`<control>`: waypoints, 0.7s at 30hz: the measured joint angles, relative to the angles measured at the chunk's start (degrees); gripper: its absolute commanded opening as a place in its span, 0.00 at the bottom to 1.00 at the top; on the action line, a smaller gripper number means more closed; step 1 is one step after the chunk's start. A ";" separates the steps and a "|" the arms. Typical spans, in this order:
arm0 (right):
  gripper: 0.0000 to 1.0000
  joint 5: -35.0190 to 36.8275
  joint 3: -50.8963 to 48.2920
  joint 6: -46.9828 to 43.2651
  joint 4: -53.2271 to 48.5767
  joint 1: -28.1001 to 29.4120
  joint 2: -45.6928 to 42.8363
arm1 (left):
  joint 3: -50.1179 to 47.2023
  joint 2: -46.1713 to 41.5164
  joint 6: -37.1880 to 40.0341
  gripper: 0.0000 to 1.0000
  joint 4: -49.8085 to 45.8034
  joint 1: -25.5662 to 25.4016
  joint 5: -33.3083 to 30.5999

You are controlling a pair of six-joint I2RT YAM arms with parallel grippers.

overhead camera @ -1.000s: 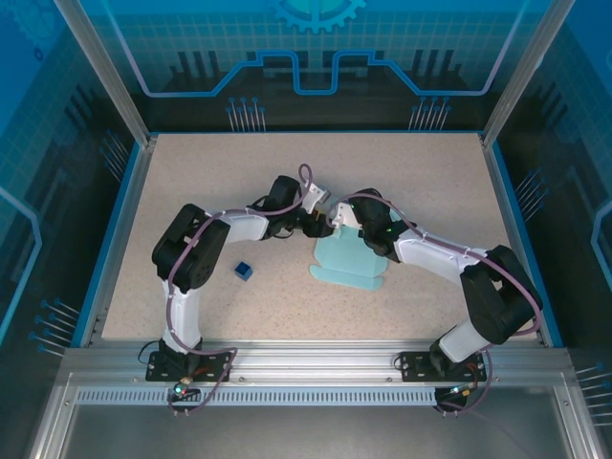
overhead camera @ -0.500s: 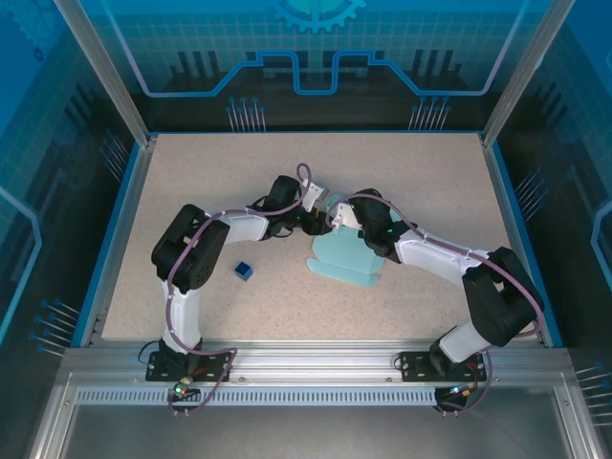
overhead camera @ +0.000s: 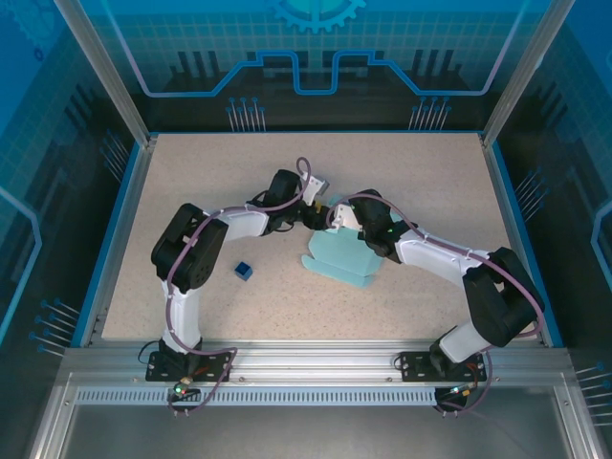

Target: Fold the paper box

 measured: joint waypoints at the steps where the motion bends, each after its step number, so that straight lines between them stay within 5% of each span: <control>1: 0.00 -0.50 0.00 0.04 -0.09 0.00 0.00 | 0.46 0.02 0.02 0.64 -0.22 0.02 0.00; 21: 0.00 -4.00 0.31 3.04 -1.25 -0.74 -0.70 | 0.57 0.11 2.99 0.47 -5.03 -0.92 -4.81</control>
